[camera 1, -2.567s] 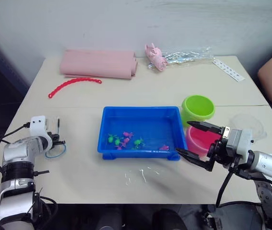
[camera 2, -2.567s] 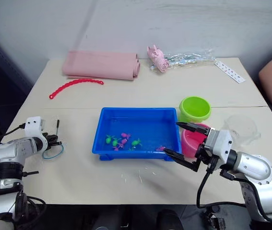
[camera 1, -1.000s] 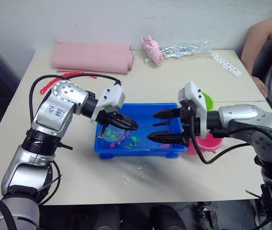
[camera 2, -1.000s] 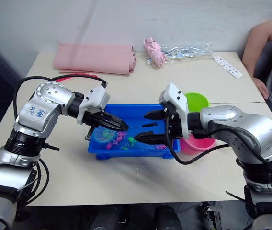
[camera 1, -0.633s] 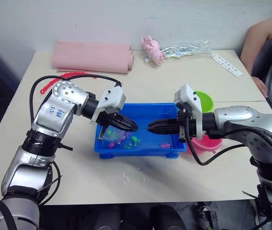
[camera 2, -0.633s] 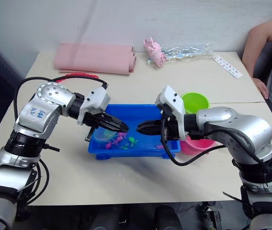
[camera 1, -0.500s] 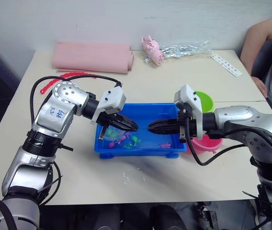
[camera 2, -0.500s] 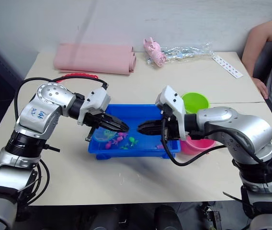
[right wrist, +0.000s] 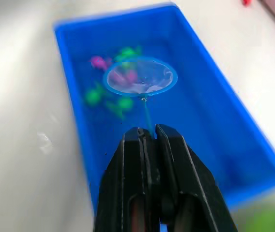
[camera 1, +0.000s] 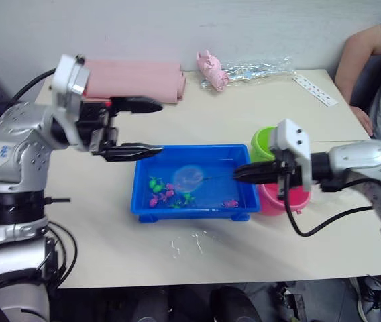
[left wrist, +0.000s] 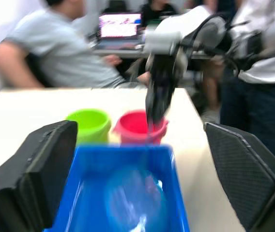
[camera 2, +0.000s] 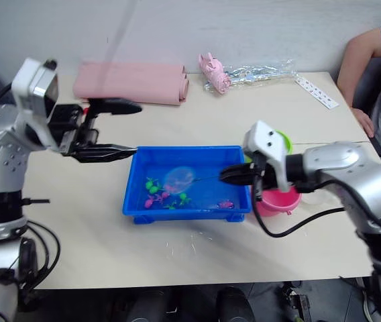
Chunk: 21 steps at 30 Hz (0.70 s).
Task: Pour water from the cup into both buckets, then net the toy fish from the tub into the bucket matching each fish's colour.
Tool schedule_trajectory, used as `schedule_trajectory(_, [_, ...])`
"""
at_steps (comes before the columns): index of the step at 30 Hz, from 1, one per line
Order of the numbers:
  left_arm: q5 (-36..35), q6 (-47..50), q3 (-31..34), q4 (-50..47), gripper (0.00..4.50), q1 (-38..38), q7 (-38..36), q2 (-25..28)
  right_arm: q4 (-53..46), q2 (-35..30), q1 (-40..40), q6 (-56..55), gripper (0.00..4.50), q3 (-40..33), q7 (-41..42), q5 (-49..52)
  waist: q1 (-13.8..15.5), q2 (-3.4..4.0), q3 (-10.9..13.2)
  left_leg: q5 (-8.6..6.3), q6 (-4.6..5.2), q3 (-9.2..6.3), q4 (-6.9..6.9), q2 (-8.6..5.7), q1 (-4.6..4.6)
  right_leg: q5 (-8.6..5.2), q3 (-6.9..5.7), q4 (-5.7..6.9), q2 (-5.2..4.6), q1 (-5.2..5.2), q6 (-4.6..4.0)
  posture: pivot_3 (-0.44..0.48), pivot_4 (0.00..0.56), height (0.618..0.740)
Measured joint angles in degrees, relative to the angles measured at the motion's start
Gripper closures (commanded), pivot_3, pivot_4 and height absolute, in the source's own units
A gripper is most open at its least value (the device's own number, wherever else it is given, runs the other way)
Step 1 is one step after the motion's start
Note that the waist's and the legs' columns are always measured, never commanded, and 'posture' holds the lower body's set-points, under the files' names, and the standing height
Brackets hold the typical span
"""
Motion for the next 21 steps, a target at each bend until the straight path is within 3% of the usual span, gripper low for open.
schedule_trajectory(6, [5.5,-11.4,-1.0,4.4,0.03,7.4,-2.8,2.2,9.9,-1.7,-6.9,-14.7,4.50,9.1,10.0,-14.8,-0.1,0.04,0.0,-0.01,0.00,0.08,-0.01,0.00,0.05,0.00,0.11,0.01,-0.03,-0.04,0.00,0.000,0.150,0.740])
schedule_trajectory(13, [5.8,-12.6,-5.1,-0.2,0.03,15.1,-2.1,-1.8,18.8,1.9,-16.7,-24.9,4.50,17.6,18.4,-27.9,-0.2,0.13,0.1,-0.01,0.00,0.05,0.00,0.00,0.05,0.00,0.11,0.18,-0.05,-0.05,0.00,0.000,0.150,0.740])
schedule_trajectory(21, [5.8,-13.0,-6.0,-4.7,0.03,18.4,1.9,-4.1,24.0,5.6,-20.0,-32.9,4.50,19.9,21.5,-35.2,-0.4,0.14,0.1,-0.01,0.00,0.04,0.07,0.01,0.05,0.00,0.08,0.34,-0.05,-0.05,0.00,0.000,0.150,0.740])
